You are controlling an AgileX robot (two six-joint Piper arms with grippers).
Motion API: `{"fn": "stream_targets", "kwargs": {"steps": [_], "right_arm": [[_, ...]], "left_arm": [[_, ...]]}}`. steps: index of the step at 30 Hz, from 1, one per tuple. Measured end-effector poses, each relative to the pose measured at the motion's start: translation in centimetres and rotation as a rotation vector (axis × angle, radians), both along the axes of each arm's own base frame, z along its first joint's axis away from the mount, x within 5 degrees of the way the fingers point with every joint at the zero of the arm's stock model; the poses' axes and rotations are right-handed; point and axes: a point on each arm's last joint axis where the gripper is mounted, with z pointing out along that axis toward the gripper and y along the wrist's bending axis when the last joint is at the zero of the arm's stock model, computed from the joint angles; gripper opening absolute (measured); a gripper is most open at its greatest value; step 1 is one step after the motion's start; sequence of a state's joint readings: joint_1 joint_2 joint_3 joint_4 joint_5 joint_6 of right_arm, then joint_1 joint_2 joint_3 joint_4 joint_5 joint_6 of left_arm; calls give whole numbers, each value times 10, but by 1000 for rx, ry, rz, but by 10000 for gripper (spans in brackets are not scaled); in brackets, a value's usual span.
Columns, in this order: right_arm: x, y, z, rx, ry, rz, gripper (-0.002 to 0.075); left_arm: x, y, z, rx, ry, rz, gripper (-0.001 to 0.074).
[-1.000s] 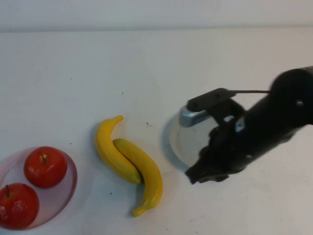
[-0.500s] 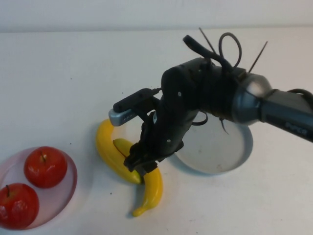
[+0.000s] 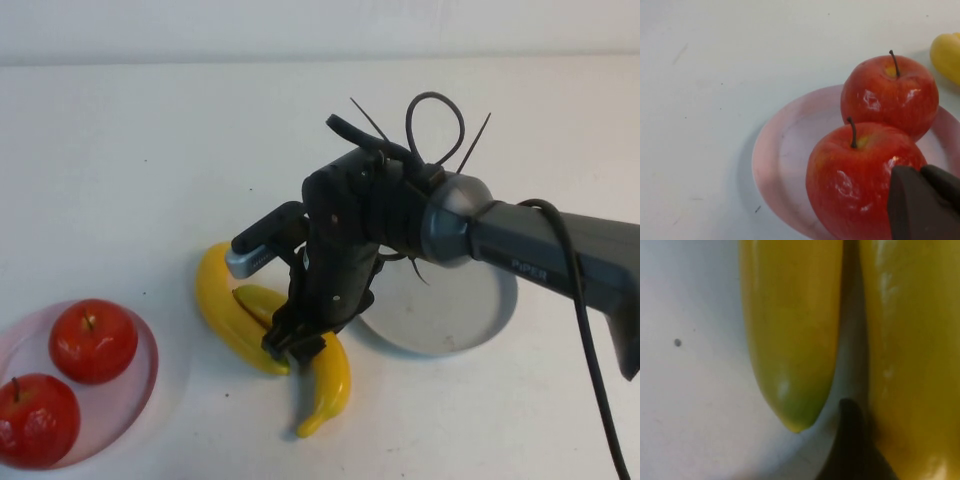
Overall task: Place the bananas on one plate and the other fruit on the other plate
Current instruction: Put another type of fruit in the right plate
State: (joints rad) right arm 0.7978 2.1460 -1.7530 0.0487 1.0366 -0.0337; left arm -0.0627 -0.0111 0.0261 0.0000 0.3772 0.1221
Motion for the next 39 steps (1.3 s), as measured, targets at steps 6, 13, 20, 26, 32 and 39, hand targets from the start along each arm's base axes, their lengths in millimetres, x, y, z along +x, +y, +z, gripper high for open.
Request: {"fn": "stream_targets", "kwargs": {"steps": [6, 13, 20, 26, 32, 39], "right_arm": [[1, 1, -6, -10, 8, 0, 315], [1, -11, 35, 49, -54, -50, 317], [34, -79, 82, 49, -175, -321, 317], [48, -124, 44, -51, -92, -450, 317], [58, -136, 20, -65, -39, -499, 317], [59, -135, 13, -64, -17, -506, 337]], "left_arm": [[0, 0, 0, 0, 0, 0, 1], [0, 0, 0, 0, 0, 0, 1], [0, 0, 0, 0, 0, 0, 1], [0, 0, 0, 0, 0, 0, 1], [0, 0, 0, 0, 0, 0, 1], [0, 0, 0, 0, 0, 0, 1]]}}
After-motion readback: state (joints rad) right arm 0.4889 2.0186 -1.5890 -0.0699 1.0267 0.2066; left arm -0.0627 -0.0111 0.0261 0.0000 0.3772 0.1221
